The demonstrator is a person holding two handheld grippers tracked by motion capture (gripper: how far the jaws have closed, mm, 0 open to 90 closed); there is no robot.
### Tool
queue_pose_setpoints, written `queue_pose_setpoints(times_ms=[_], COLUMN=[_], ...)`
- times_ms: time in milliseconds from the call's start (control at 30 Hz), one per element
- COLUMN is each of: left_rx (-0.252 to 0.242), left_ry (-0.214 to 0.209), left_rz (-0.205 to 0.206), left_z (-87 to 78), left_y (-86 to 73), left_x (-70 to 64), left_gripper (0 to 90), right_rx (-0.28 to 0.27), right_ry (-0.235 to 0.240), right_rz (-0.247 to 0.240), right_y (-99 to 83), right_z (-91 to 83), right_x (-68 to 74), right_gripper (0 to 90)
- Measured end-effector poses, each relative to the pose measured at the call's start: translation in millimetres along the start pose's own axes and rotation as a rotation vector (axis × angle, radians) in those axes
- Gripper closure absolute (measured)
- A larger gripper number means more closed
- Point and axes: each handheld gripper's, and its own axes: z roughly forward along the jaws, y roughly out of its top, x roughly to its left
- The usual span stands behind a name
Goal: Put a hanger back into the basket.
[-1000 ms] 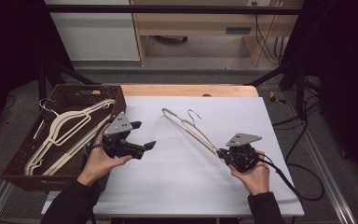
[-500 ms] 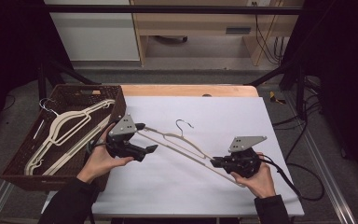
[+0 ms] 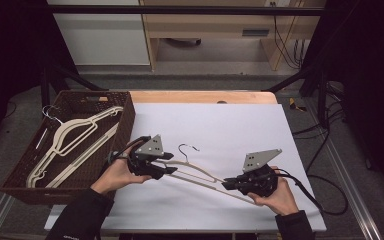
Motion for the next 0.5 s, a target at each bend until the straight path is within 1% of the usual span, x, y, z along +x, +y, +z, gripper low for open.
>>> queue_pose_setpoints(times_ms=[33,67,100,133,167,267,300,333,367,400,433,467,500], left_rx=[0.009,0.011,0.029,0.032,0.037,0.046,0.046,0.045,0.047,0.034,0.029,0.038,0.046], left_ry=[-0.008,-0.013,-0.01,-0.01,-0.022,-0.017,-0.014,-0.019,-0.033,-0.042,-0.04,-0.039,-0.041], left_rz=[0.014,0.016,0.041,0.041,0.053,0.072,0.08,0.069,0.043,0.024,0.047,0.056,0.058], left_z=[1.8,2.8,2.6,2.9,2.0,-1.0,-2.3,-3.2,-4.1,-5.7,-7.6,-8.5,-9.0], left_y=[0.4,0.5,0.8,0.8,0.6,1.9,2.2,2.7,3.3,3.8,4.4,5.5,7.4], left_x=[-0.8,-1.9,-2.0,-3.1,-3.6,-7.6,-9.4,-10.9,-11.4,-12.9,-15.5,-17.5,-21.7], left_gripper=[60.1,64.9,68.4,73.6,74.9,77.5,79.0,80.4,80.8,81.0,81.6,82.3,82.9], right_rx=[0.002,0.002,0.004,0.005,0.008,0.006,-0.002,-0.014,-0.02,-0.025,-0.027,-0.033,-0.044], right_ry=[0.005,0.012,0.013,0.014,0.019,0.017,0.008,0.0,-0.002,-0.009,-0.026,-0.056,-0.072], right_rz=[-0.005,-0.009,-0.011,-0.012,-0.013,-0.018,-0.02,-0.025,-0.023,-0.023,-0.021,-0.02,-0.02], right_y=[0.1,0.1,0.1,0.0,-0.3,-0.2,-0.3,-0.5,-0.4,-0.3,-0.4,-0.5,-0.6], right_z=[0.2,0.3,0.1,-0.1,-0.2,-0.6,-1.1,-2.3,-3.4,-4.4,-5.6,-7.0,-7.4], right_x=[0.1,0.3,0.3,0.3,0.1,-0.8,-0.8,-1.6,-2.5,-2.5,-2.4,-2.8,-3.6], right_gripper=[86.1,86.1,86.0,86.0,86.0,85.7,85.2,84.5,83.1,81.4,79.8,77.5,75.9])
